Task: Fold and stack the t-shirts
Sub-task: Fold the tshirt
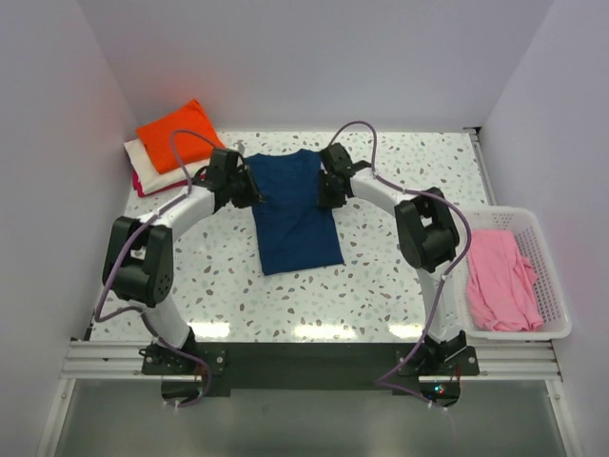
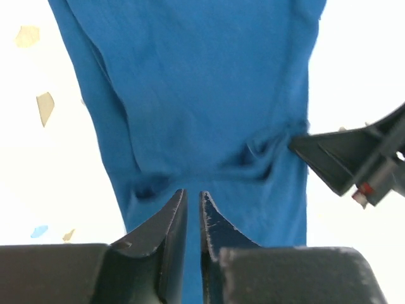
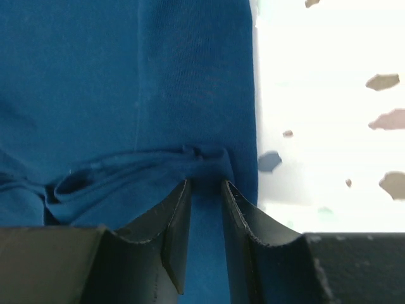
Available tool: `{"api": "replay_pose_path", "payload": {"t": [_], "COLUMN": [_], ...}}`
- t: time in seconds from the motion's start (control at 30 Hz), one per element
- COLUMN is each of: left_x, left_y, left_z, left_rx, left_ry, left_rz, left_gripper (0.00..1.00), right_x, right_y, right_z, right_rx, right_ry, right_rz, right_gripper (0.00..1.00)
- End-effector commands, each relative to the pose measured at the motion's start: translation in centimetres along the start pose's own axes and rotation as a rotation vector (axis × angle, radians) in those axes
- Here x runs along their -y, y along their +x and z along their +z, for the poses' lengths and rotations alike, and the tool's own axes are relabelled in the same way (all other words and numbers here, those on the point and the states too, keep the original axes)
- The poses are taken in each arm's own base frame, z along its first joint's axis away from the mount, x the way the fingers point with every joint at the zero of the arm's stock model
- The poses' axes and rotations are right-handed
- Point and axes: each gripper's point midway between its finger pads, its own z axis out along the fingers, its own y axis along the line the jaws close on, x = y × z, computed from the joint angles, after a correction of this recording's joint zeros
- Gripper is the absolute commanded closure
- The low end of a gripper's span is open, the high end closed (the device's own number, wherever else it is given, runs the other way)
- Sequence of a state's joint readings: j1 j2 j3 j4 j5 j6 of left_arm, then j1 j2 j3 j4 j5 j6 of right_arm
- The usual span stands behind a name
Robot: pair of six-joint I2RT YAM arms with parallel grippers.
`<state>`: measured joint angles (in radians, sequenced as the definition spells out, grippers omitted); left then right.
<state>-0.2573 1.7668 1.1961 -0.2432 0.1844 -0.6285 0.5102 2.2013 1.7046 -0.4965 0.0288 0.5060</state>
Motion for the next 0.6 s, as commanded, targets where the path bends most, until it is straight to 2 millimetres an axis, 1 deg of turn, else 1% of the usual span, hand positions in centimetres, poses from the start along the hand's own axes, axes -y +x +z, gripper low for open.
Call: {"api": "replay_pose_path", "payload": {"t": [0.0, 0.03, 0.07, 0.1, 0.13, 0.17, 0.2, 0.23, 0.27, 0.3, 0.37, 0.43, 0.47, 0.53, 0.57], "left_x": [2.1, 2.2, 2.3, 1.9, 2.0, 2.1, 1.6, 1.3, 1.4, 1.1, 0.8, -0.3, -0.8, -2.3, -3.0], "left_y": [1.6, 2.3, 2.8, 3.9, 4.6, 4.8, 5.6, 5.8, 5.8, 6.1, 5.8, 5.1, 4.9, 4.8, 4.9], "left_z": [-1.7, -1.5, -1.5, -1.3, -1.1, -0.8, -0.2, 0.1, 0.5, 1.1, 1.7, 2.5, 2.7, 3.3, 3.6], "left_rx": [0.013, 0.000, -0.005, -0.025, -0.037, -0.036, -0.056, -0.065, -0.064, -0.074, -0.063, -0.045, -0.042, -0.045, -0.045], "left_ry": [0.078, 0.077, 0.085, 0.080, 0.083, 0.088, 0.079, 0.076, 0.082, 0.075, 0.064, 0.025, 0.009, -0.023, -0.050], "left_rz": [0.013, 0.012, 0.007, 0.005, 0.008, 0.002, -0.004, -0.010, -0.011, -0.016, -0.019, -0.027, -0.034, -0.059, -0.072], "left_gripper": [0.85, 0.89, 0.91, 0.91, 0.92, 0.92, 0.93, 0.95, 0.96, 0.96, 0.96, 0.97, 0.97, 0.98, 0.98], "right_x": [-1.9, -2.2, -2.3, -2.5, -2.8, -3.5, -3.6, -3.9, -4.3, -4.5, -4.8, -4.7, -4.3, -3.6, -2.7], "right_y": [-2.3, -2.8, -2.8, -2.3, -2.4, -2.1, -1.7, -1.3, -0.8, -0.3, 0.9, 1.6, 1.9, 2.8, 3.2], "right_z": [-4.6, -5.8, -6.3, -6.6, -7.3, -7.4, -7.3, -7.3, -6.9, -6.5, -5.5, -4.7, -3.9, -3.1, -2.7], "right_rx": [0.088, 0.114, 0.120, 0.119, 0.133, 0.139, 0.133, 0.129, 0.117, 0.105, 0.069, 0.051, 0.042, 0.014, -0.002], "right_ry": [-0.071, -0.080, -0.083, -0.085, -0.094, -0.105, -0.104, -0.109, -0.112, -0.113, -0.110, -0.100, -0.085, -0.057, -0.016], "right_rz": [0.012, 0.011, 0.012, 0.007, 0.002, -0.008, -0.013, -0.019, -0.031, -0.041, -0.057, -0.061, -0.063, -0.061, -0.065], "right_gripper": [0.69, 0.69, 0.69, 0.69, 0.69, 0.69, 0.69, 0.69, 0.69, 0.68, 0.69, 0.69, 0.69, 0.69, 0.69]}}
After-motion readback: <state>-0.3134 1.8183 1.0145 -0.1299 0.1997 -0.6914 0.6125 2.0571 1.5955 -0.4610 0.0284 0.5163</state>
